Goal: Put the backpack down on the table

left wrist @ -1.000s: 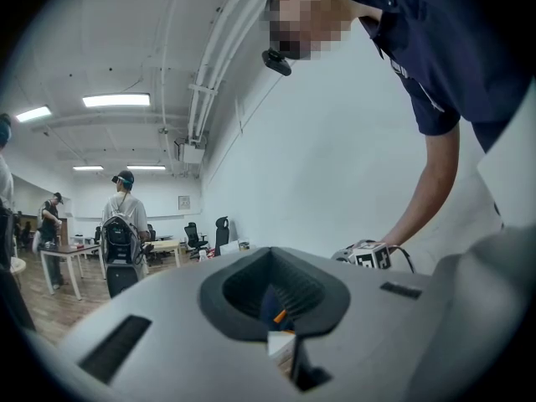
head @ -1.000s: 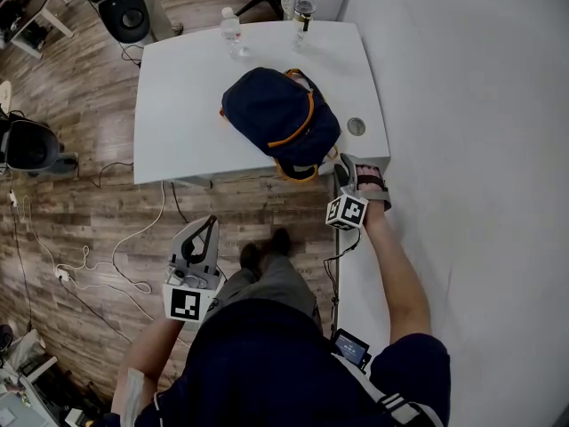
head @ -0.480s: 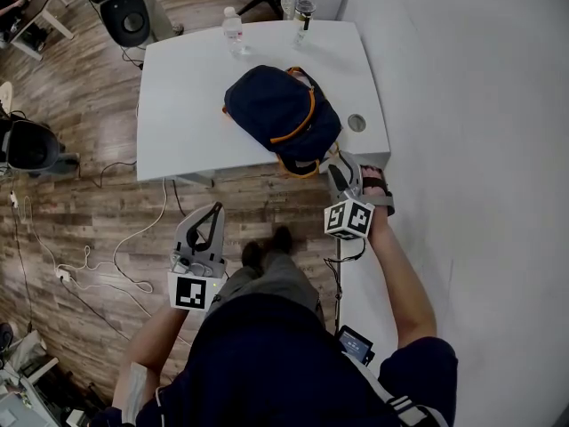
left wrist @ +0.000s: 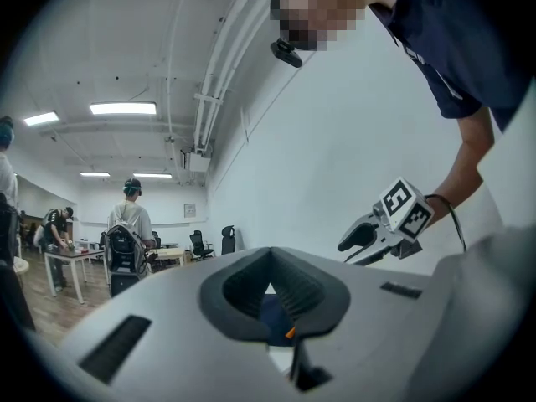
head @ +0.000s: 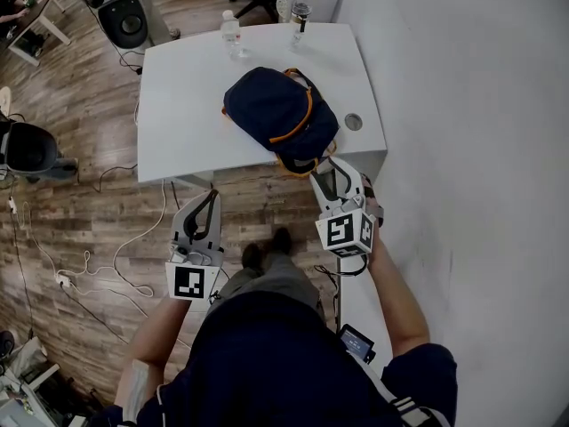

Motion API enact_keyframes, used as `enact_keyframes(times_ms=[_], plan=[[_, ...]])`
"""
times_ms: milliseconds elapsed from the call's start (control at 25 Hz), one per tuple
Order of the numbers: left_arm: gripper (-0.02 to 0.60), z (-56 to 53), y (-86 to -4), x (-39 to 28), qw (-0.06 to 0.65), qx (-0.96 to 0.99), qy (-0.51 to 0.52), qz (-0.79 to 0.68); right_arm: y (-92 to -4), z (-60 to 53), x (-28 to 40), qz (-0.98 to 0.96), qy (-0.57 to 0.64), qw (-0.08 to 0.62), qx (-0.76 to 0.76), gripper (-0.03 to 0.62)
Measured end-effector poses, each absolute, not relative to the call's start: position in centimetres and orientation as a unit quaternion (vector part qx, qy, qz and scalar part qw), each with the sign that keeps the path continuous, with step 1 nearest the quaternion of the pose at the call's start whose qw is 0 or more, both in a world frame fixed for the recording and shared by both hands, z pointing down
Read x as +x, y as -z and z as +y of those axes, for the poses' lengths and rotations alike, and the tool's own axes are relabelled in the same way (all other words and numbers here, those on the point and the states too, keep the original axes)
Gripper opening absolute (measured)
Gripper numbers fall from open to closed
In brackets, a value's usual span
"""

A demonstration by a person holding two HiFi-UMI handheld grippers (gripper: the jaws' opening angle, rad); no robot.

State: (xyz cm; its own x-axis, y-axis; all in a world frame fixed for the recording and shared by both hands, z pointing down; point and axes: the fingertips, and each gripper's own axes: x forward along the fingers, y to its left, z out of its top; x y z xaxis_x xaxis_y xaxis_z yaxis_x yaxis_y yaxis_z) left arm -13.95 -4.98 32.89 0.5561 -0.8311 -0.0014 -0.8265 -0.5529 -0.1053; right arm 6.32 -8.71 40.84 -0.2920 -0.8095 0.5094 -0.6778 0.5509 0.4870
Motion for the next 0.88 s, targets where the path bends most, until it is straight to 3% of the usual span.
enact_keyframes(times_ms=[560, 880], plan=[[0.003, -5.5, -30.0, -18.2, 0.063, -0.874, -0.024, 0.481, -33.1, -5.6, 0.2, -0.846, 0.005, 0.169, 0.506, 0.127], [0.003, -5.1, -29.6, -19.7, 0.067, -0.876, -0.038, 0.477, -32.1, -3.4, -1.9, -0.842, -0.026, 0.14, 0.52, 0.118]])
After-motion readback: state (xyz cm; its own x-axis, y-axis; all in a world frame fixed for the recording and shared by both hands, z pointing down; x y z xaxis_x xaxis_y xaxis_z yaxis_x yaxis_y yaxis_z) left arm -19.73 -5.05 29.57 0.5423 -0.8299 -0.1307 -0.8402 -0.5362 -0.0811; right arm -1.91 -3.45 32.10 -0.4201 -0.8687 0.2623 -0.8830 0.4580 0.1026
